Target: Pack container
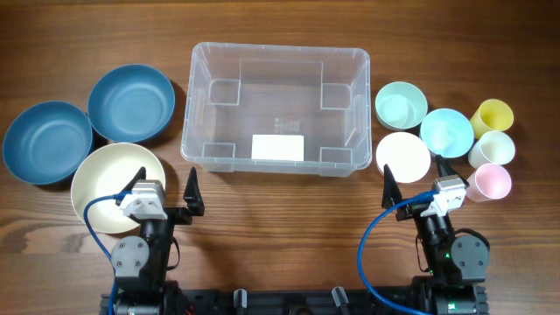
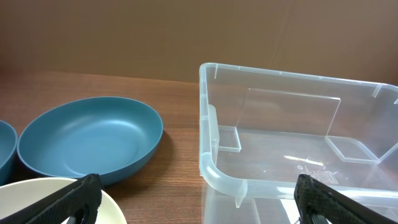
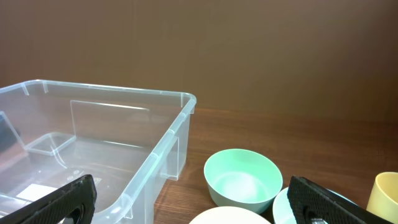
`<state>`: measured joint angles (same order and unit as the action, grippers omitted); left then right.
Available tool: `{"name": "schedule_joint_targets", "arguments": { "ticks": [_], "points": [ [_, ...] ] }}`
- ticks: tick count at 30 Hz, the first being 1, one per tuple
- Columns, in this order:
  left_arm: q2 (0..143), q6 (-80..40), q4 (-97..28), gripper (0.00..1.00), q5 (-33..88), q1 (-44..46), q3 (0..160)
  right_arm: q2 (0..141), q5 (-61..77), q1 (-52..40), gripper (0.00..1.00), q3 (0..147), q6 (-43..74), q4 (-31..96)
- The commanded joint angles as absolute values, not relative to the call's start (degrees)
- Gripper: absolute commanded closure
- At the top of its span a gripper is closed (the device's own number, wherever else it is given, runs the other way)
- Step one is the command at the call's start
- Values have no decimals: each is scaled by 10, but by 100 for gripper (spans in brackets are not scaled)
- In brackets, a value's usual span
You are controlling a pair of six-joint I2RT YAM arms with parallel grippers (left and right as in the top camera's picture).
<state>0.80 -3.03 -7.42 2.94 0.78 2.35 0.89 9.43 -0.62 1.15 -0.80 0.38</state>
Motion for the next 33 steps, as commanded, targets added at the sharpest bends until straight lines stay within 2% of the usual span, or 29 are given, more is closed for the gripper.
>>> {"name": "schedule_joint_targets", "arguments": {
  "ticks": [1,20,26,33],
  "points": [
    [4,-19,-71,0,34,5,18,9,104,-9,0,8,-15,2],
    [4,-19,-71,0,37,5,18,9,104,-9,0,8,-15,2],
    [4,-97,-65,0,94,5,18,9,104,-9,0,8,-15,2],
    [4,-114,-42,0,141,5,20,9,104,-9,0,8,-15,2]
  ]
}}
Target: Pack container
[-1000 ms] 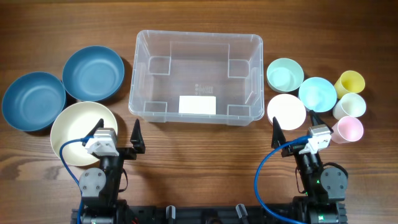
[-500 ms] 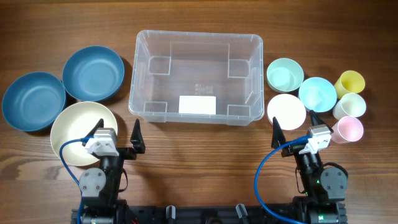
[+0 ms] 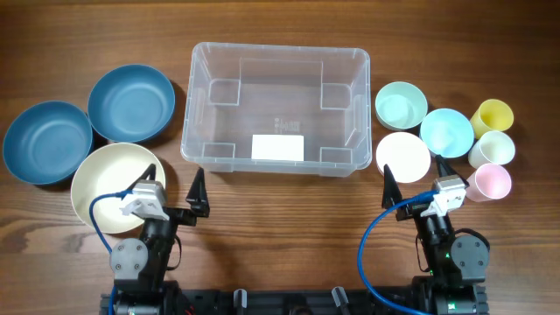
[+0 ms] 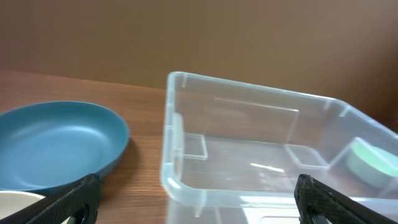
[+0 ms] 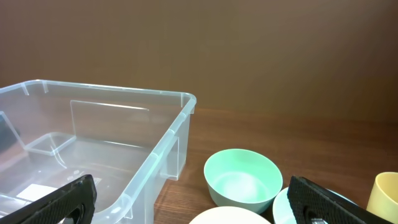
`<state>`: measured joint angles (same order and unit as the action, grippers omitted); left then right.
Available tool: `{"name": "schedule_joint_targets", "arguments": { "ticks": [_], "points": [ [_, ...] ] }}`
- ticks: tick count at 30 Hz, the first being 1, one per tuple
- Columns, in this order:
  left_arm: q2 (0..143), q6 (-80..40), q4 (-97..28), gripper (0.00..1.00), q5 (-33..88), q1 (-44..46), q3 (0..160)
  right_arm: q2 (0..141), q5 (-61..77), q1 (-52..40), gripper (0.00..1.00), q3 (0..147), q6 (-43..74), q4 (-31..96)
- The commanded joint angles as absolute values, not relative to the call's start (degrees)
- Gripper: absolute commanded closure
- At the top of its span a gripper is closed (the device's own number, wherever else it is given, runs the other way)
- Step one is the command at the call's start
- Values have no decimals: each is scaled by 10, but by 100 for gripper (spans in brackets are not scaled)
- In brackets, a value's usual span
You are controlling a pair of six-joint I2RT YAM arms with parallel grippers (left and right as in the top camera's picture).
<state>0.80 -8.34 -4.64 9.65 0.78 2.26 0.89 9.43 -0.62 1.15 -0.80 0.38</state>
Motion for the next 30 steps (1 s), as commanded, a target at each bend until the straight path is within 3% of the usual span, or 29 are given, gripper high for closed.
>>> {"name": "schedule_joint_targets", "arguments": {
  "ticks": [1,8,15,16,21,28,30],
  "points": [
    [4,-124,-42,0,141,5,23,9,104,-9,0,8,-15,2],
    [37,-187,-91,0,45,5,139,9,104,-9,0,8,-15,2],
    [273,-179,-319,0,-115,5,396,9,104,-9,0,8,-15,2],
    [356,-178,-382,0,-123,5,481,9,104,-9,0,8,-15,2],
    [494,-179,-528,0,-88,5,665,9,104,-9,0,8,-15,2],
    [528,-181,-587,1,-81,5,731,9,104,-9,0,8,-15,2],
    [529,-215,-601,7,-114,4,731,9,104,-9,0,8,-15,2]
  ]
}}
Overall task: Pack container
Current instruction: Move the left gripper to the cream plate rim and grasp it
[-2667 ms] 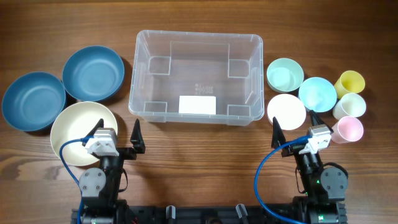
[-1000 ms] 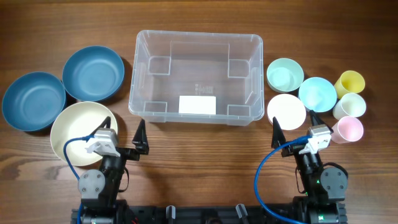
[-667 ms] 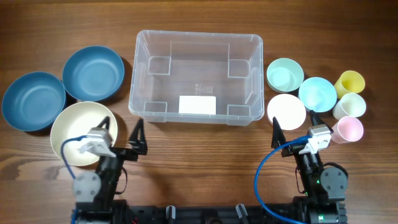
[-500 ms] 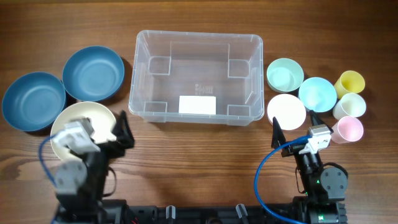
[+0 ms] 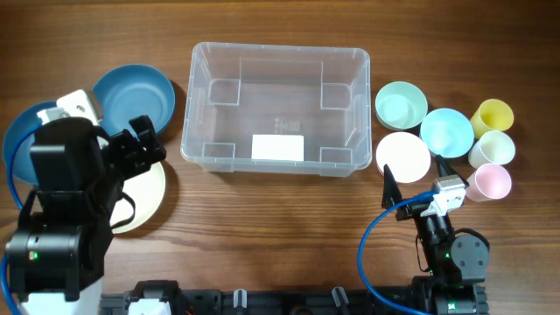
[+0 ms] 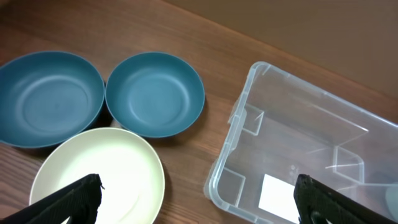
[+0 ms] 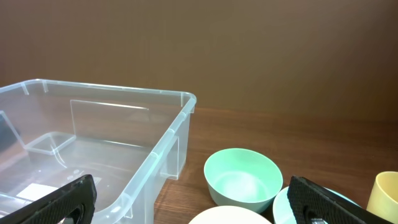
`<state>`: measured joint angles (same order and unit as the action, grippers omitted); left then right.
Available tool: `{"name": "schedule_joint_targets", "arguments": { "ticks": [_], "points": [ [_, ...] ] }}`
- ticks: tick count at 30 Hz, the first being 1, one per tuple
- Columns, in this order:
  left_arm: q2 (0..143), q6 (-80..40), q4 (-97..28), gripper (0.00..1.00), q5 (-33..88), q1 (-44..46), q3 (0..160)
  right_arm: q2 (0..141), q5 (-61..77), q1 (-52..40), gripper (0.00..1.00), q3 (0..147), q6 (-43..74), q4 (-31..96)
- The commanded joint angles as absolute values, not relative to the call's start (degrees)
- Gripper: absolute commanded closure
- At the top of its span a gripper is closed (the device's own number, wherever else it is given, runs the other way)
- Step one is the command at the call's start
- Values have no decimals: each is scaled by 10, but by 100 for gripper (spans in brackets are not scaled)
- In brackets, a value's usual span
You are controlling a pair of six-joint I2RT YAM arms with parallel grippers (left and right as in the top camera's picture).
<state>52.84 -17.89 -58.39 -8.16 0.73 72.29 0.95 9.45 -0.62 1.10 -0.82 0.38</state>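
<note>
The clear plastic container (image 5: pixel 276 96) stands empty at the table's middle back. Left of it lie two blue bowls (image 6: pixel 50 96) (image 6: pixel 155 93) and a cream plate (image 6: pixel 99 177). My left gripper (image 6: pixel 196 202) hangs open high over the plate's right edge and looks down on these; in the overhead view its arm (image 5: pixel 61 201) hides much of the plate. My right gripper (image 5: pixel 415 173) rests open and low near the front edge, just in front of a white bowl (image 5: pixel 402 156). Nothing is held.
Right of the container are a mint bowl (image 7: pixel 241 177) and a light blue bowl (image 5: pixel 446 131). Further right stand a yellow cup (image 5: pixel 492 116), a white cup (image 5: pixel 492 149) and a pink cup (image 5: pixel 488 182). The container (image 7: pixel 93 143) has a white label on its floor.
My left arm has gone from low at the front edge to high over the plate and blue bowls, its camera now looking down. The right arm and all objects are unchanged.
Both grippers sat open and low at the front edge, the left one facing the near blue bowl and the container's corner. A second later the left one faced more toward the container. Now it is raised above the plate; nothing has been picked up.
</note>
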Motion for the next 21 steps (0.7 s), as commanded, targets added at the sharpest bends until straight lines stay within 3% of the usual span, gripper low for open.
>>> {"name": "schedule_joint_targets", "arguments": {
  "ticks": [1,4,5,7,21],
  "points": [
    [529,-259,-614,2,-147,4,731,9,104,-9,0,8,-15,2],
    [529,-414,-677,1,-229,-14,731,9,104,-9,0,8,-15,2],
    [530,-429,-689,7,-225,-26,731,9,104,-9,0,8,-15,2],
    [534,-429,-704,13,-207,-53,731,9,104,-9,0,8,-15,2],
    [661,-282,-729,3,-1,-293,731,9,104,-9,0,8,-15,2]
  ]
}}
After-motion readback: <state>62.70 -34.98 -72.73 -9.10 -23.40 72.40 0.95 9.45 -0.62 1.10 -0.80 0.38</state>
